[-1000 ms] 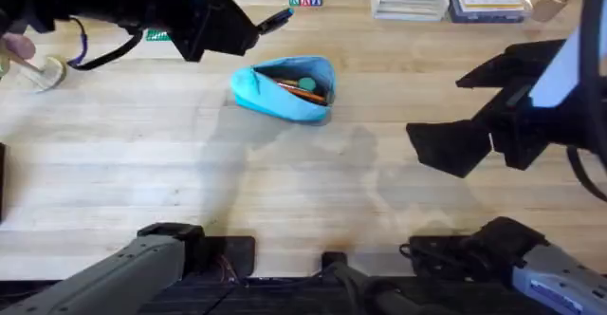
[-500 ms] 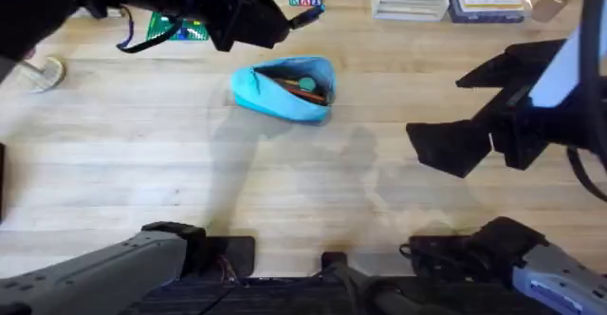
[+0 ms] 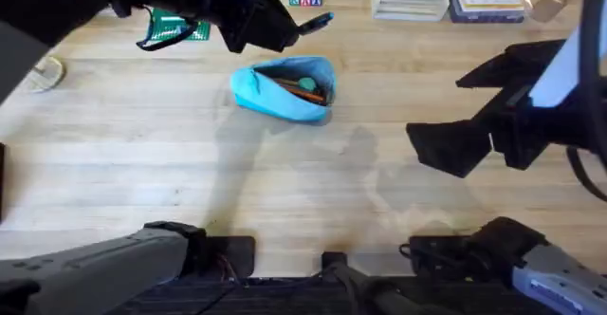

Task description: Unzip the bag, pick up the pens from the table one at a time and place them inside, then zip the bag closed.

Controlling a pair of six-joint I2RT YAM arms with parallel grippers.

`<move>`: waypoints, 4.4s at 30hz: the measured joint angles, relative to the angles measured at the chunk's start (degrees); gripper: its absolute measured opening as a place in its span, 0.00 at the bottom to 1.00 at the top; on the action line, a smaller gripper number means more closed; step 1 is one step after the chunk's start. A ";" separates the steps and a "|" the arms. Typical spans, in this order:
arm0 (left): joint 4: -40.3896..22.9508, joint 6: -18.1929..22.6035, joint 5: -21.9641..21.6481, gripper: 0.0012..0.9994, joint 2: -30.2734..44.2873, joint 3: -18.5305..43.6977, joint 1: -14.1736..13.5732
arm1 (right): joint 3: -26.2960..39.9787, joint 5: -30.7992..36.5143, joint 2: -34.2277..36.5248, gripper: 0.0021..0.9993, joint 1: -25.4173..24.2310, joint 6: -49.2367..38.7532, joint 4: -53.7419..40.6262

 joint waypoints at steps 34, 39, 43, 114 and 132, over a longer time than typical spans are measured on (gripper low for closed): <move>0.00 1.37 -6.37 0.04 17.89 -0.02 0.00 | 0.00 0.00 -0.01 1.00 0.00 0.00 0.01; -0.02 1.48 -7.16 0.04 18.72 -0.02 0.00 | 0.00 0.00 -0.01 1.00 0.00 0.00 0.02; -0.02 1.47 -7.16 0.04 18.74 -0.02 0.00 | 0.00 0.00 0.01 1.00 0.00 0.00 0.02; -23.07 -14.65 -29.49 0.99 -15.19 5.18 0.75 | 0.00 -0.02 0.00 1.00 0.00 0.00 0.02; -27.67 -4.11 -13.83 0.99 -16.62 5.20 26.39 | 0.00 -0.04 -0.01 1.00 0.00 3.58 0.00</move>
